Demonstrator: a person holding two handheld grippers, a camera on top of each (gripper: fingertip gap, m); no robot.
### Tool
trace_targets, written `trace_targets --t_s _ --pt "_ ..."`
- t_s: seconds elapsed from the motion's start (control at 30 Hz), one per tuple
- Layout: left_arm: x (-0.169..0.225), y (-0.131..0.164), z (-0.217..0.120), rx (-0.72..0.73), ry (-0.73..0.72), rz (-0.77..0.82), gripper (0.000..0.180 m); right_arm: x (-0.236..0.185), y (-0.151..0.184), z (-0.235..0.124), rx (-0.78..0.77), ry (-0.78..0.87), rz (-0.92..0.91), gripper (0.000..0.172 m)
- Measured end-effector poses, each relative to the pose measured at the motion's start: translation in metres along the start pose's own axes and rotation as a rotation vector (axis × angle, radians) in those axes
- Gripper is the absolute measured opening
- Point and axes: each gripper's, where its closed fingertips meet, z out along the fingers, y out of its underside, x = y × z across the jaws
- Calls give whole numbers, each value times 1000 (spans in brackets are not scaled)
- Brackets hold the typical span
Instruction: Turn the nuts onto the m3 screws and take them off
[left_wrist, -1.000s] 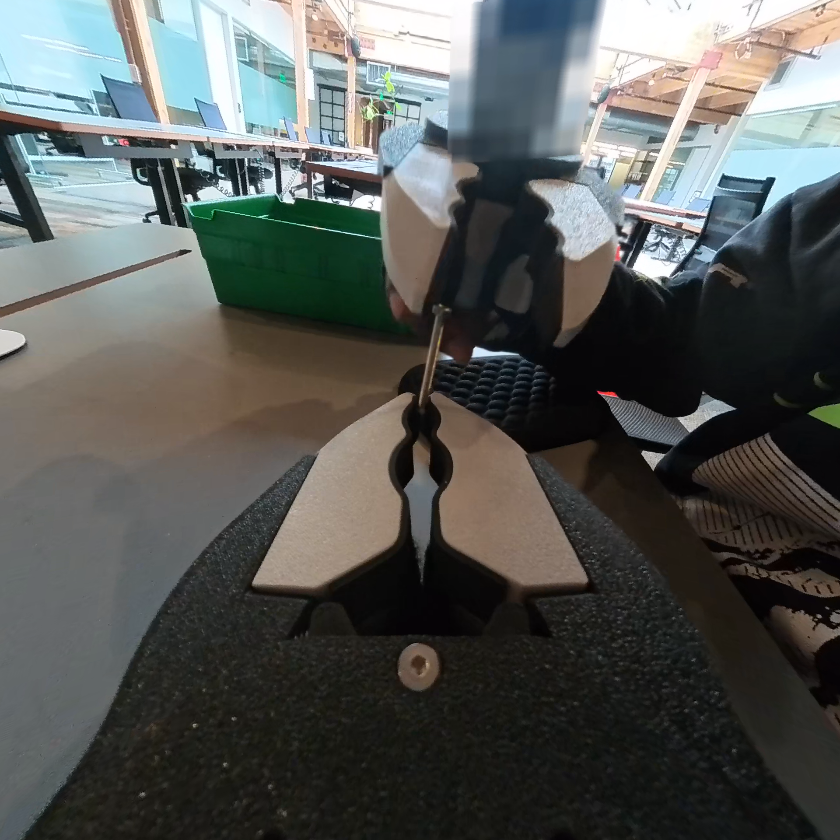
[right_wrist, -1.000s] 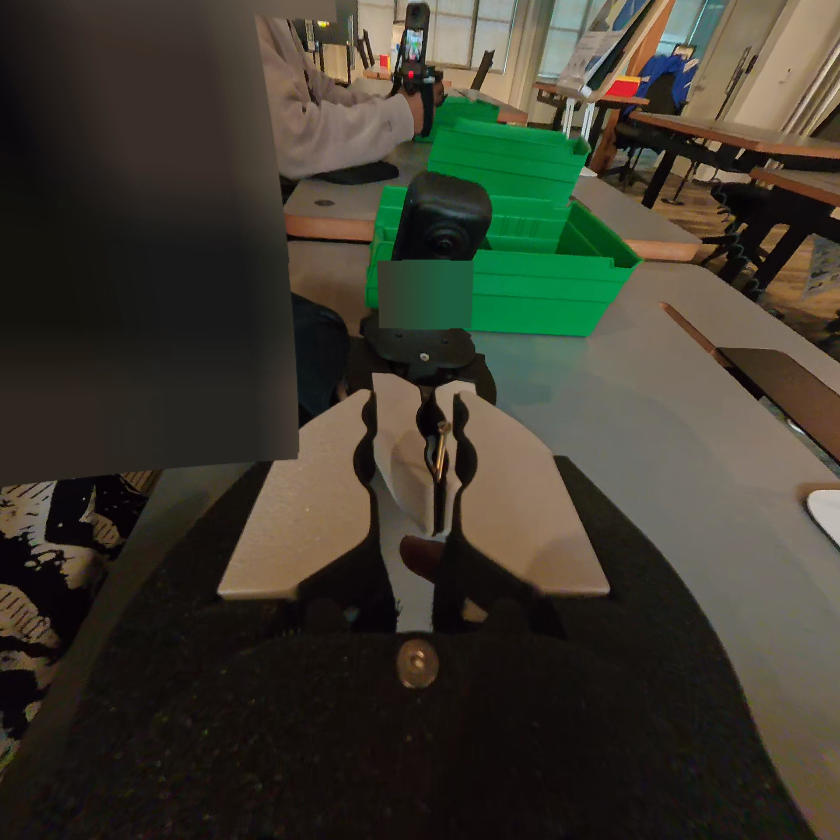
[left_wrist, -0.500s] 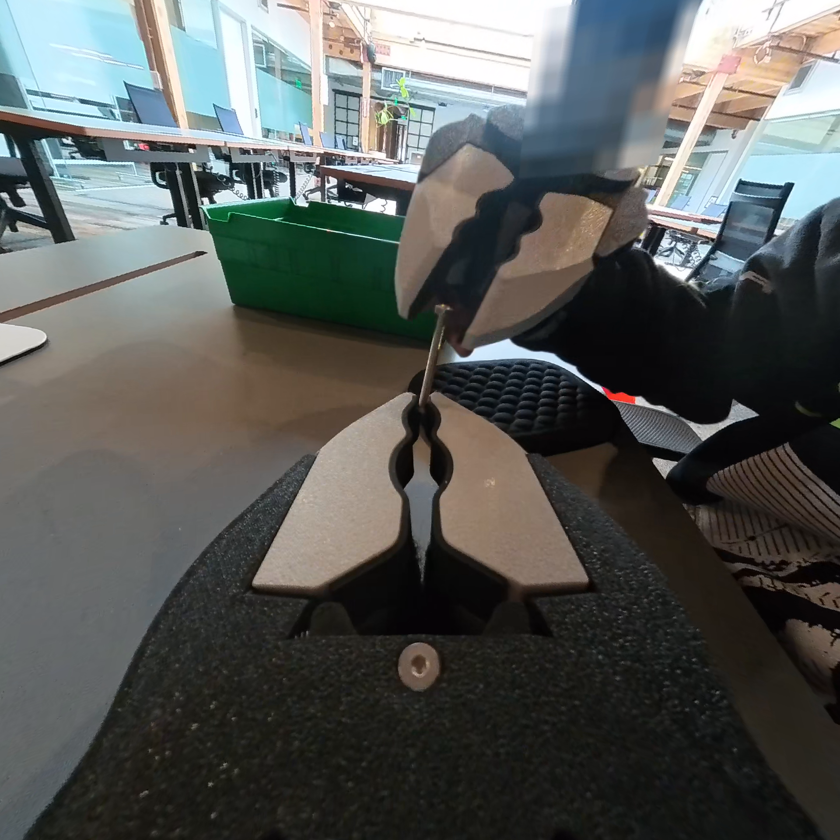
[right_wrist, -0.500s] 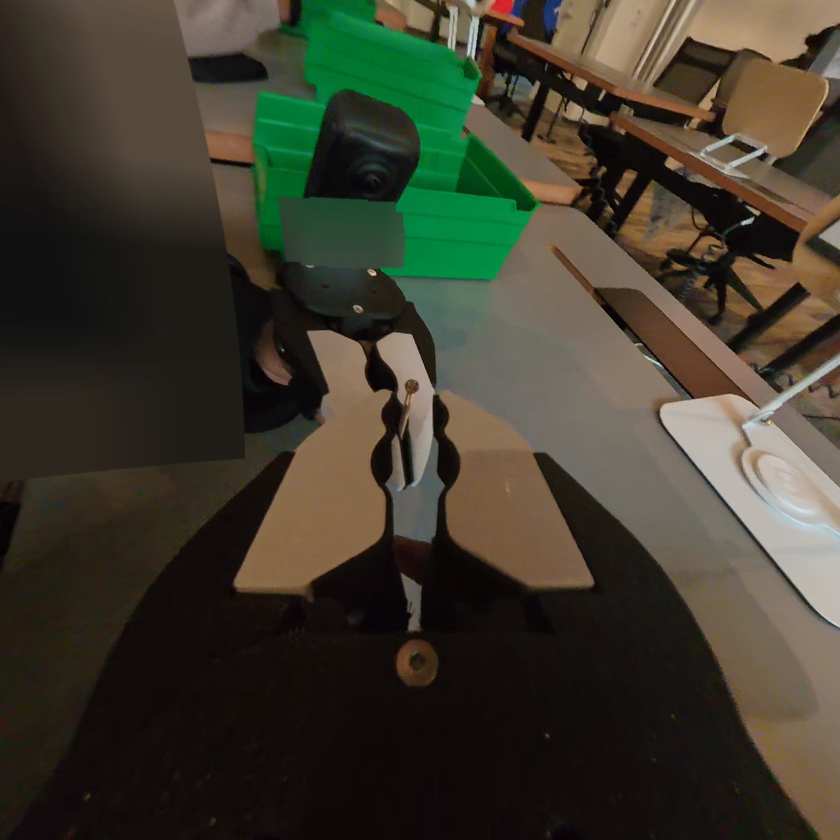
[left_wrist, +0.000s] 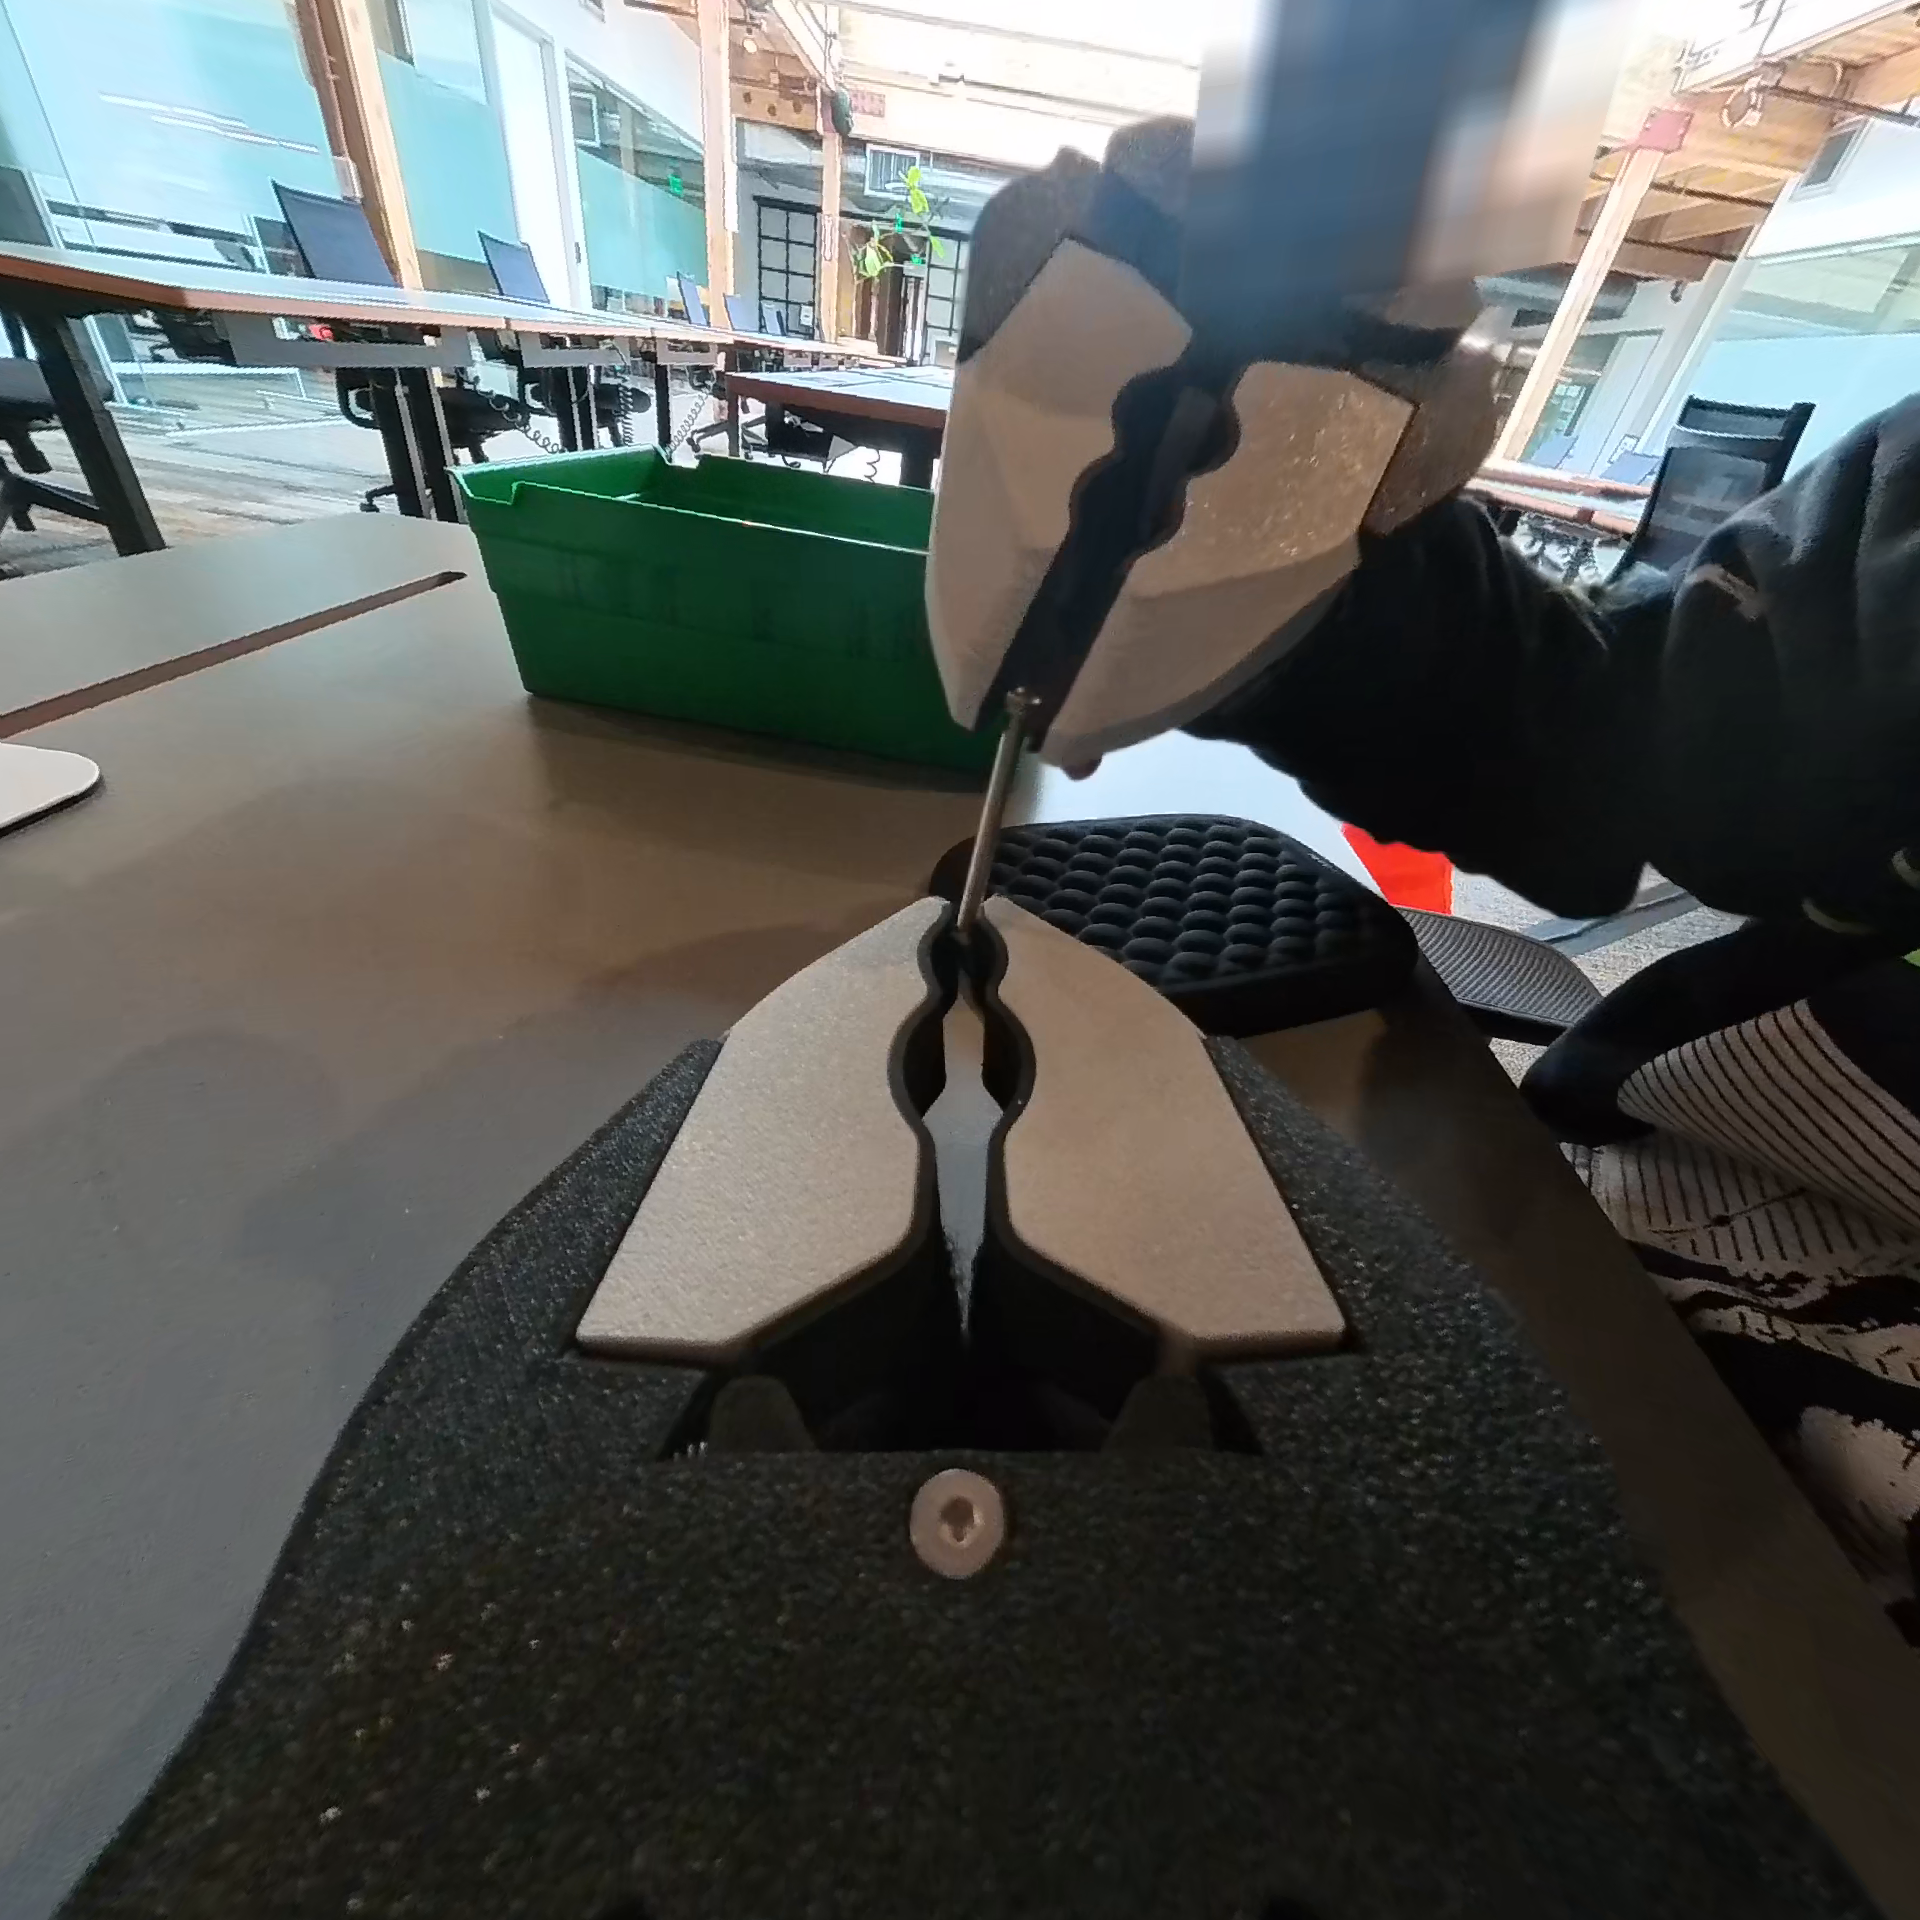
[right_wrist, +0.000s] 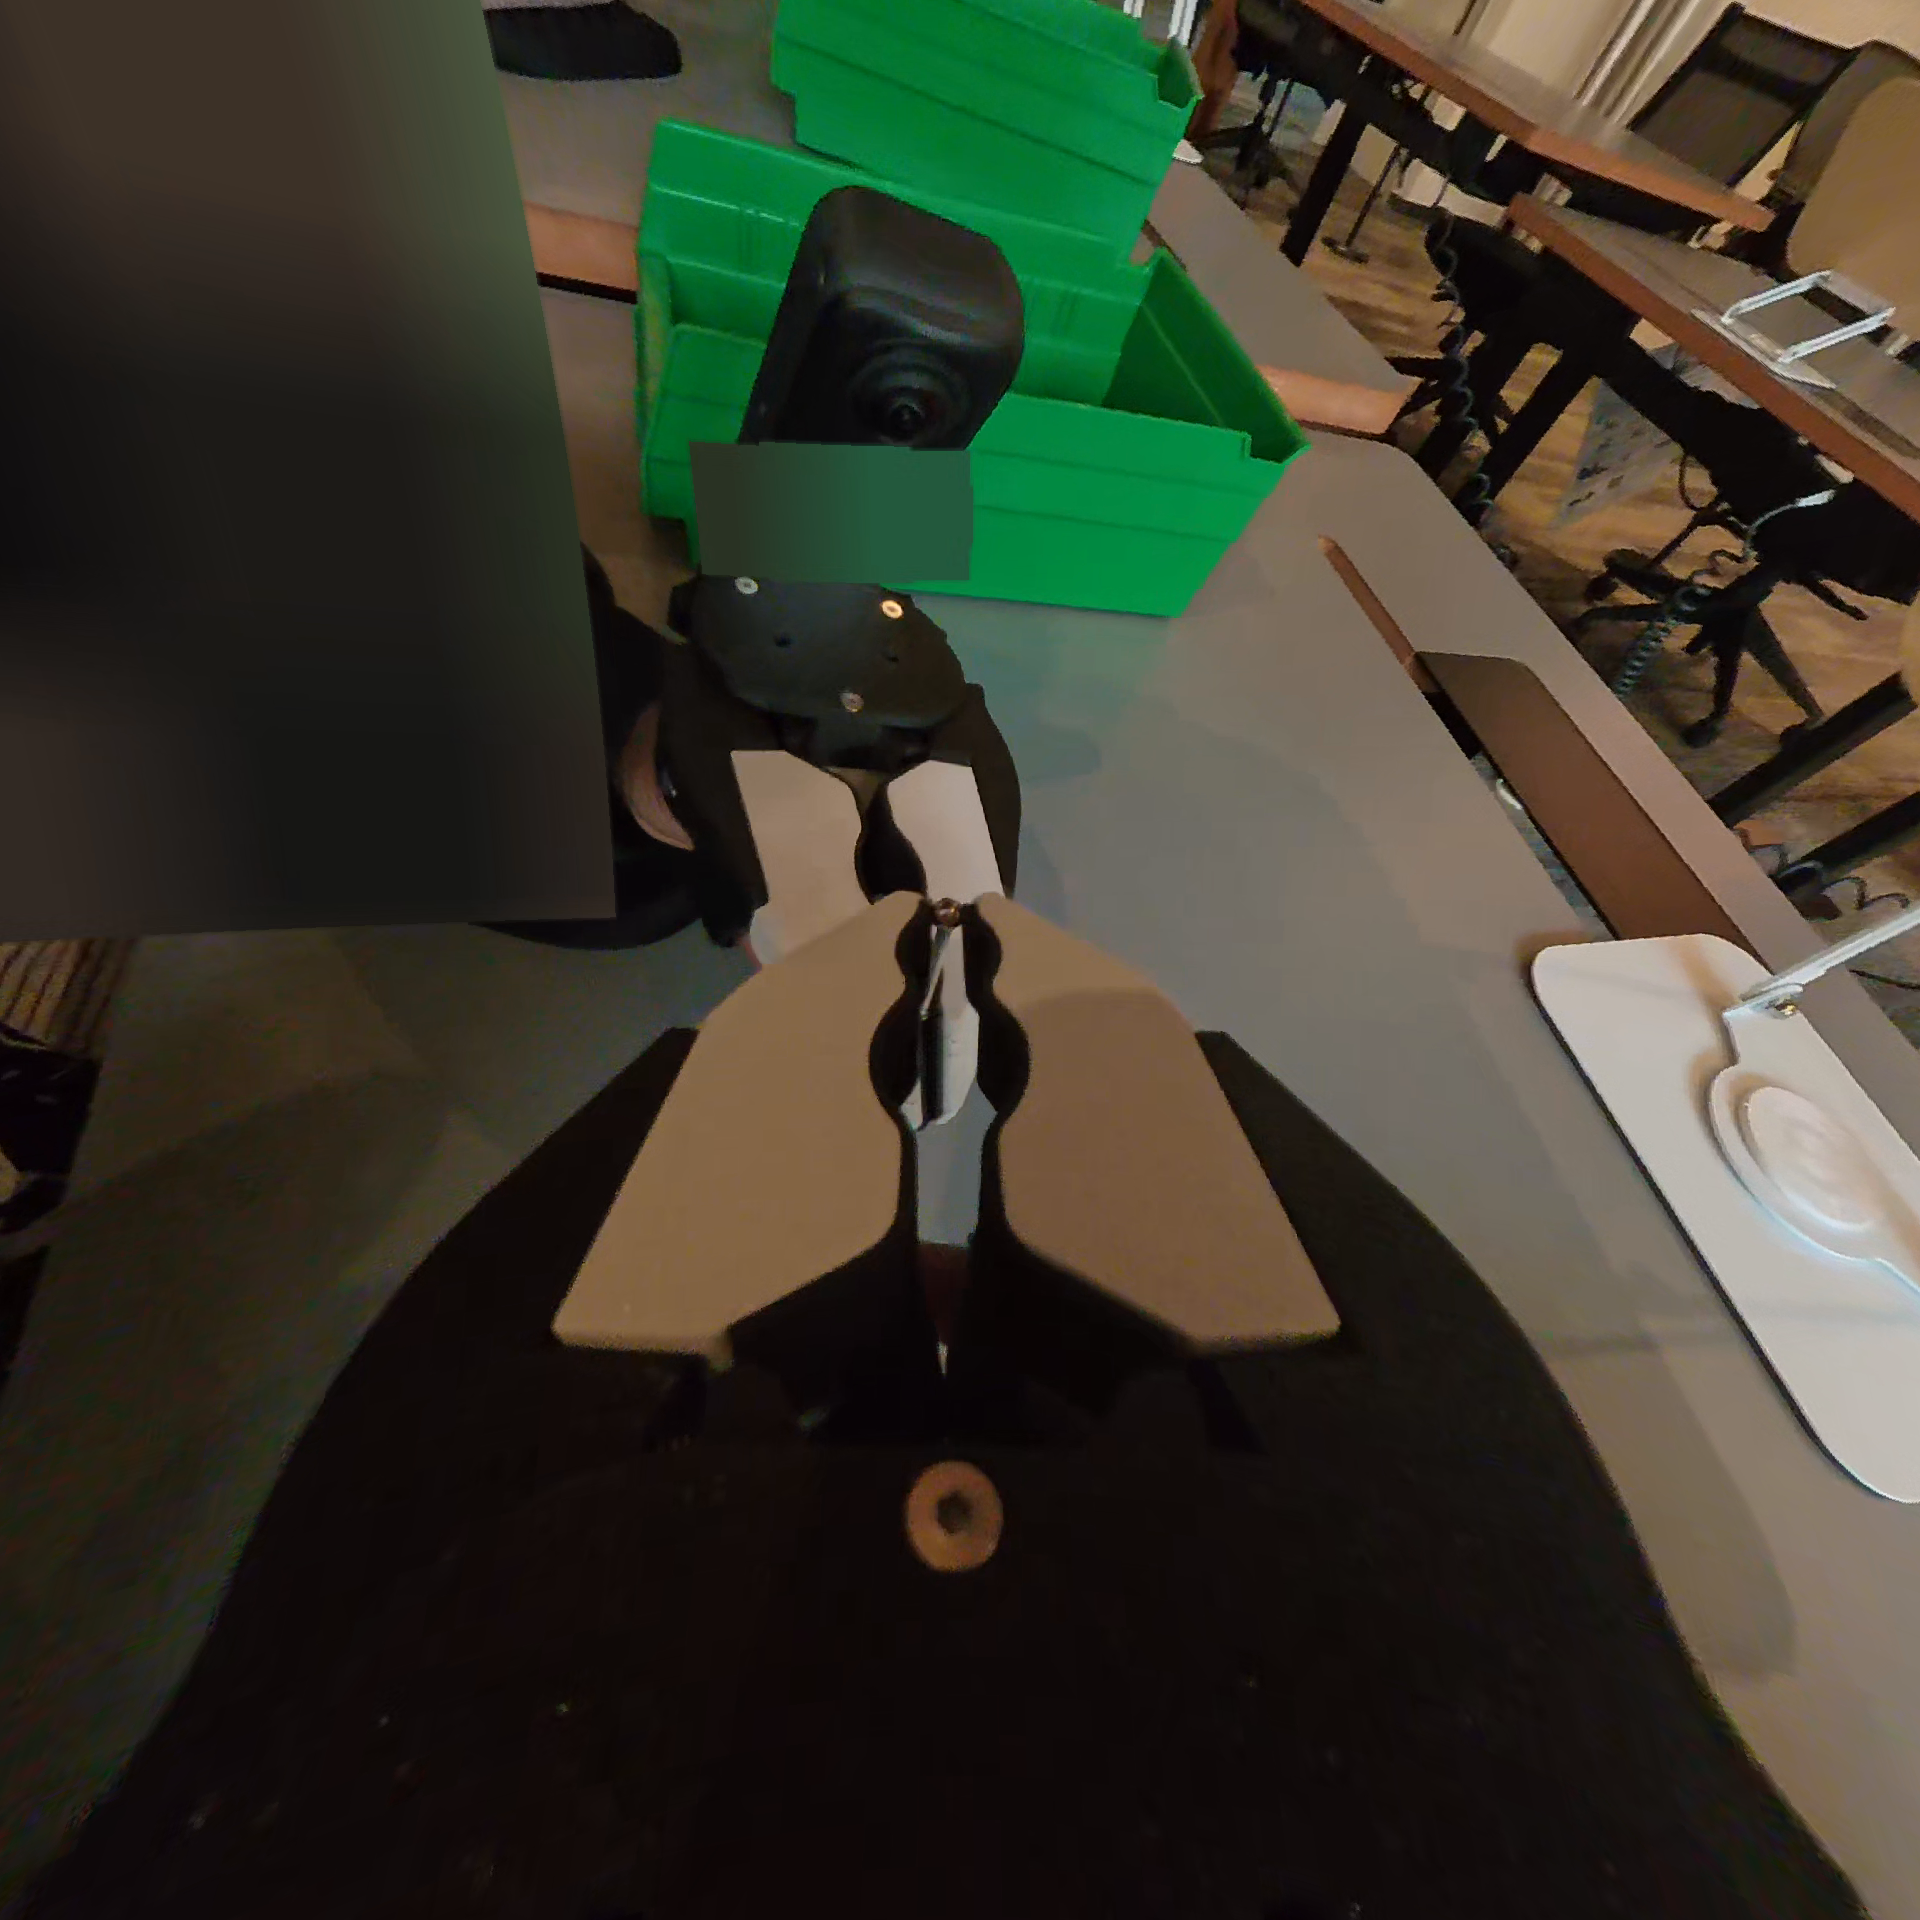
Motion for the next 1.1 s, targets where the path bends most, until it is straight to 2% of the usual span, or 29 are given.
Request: trace_targets --t_s 0.23,0.4,1.1 --pt "3 2 1 -14 15 15 1 -5 2 -3 -66 -123 -44 4" --pt "4 1 1 -11 17 15 1 -4 2 -2 -46 -153 -22 4" --pt "0 -2 -1 15 0 -4 1 -1 1 -1 35 -96 82 4"
